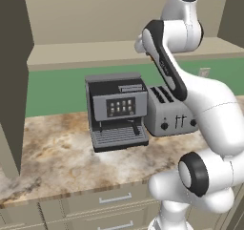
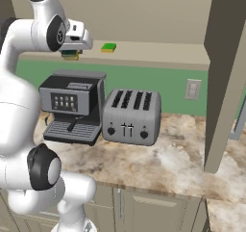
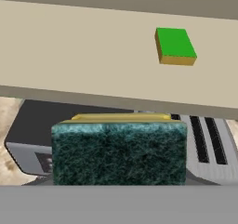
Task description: Pick up the sponge and sponge from the sink, and place them back in the cabinet, and close the cabinet doors.
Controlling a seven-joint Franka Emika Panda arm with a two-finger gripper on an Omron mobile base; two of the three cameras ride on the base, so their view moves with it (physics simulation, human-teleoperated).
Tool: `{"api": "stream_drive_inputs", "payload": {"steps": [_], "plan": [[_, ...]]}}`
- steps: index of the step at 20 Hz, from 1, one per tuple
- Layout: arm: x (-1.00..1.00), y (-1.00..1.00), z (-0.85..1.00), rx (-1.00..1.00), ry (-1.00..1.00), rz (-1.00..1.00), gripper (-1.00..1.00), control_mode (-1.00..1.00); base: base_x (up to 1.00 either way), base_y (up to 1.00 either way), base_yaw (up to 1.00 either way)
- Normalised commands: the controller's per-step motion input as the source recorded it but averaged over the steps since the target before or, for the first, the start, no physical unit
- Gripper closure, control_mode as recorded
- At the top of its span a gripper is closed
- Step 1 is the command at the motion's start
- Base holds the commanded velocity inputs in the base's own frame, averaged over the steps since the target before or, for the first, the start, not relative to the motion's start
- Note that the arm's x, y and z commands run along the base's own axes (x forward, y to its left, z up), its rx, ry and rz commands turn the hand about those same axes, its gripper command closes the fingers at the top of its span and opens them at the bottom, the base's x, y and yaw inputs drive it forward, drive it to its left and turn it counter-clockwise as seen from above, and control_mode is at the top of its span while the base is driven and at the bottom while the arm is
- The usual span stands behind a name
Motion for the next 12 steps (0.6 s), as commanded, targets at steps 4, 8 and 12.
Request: {"api": "stream_drive_inputs", "payload": {"steps": [4,8,12], "plan": [[0.27,0.0,-0.05,0.0,-0.03,0.0,1.0,-1.0,0.0,0.0,0.0],[0.31,0.0,0.0,0.0,0.0,0.0,1.0,-1.0,0.0,0.0,0.0],[0.32,0.0,0.0,0.0,0.0,0.0,1.0,-1.0,0.0,0.0,0.0]]}}
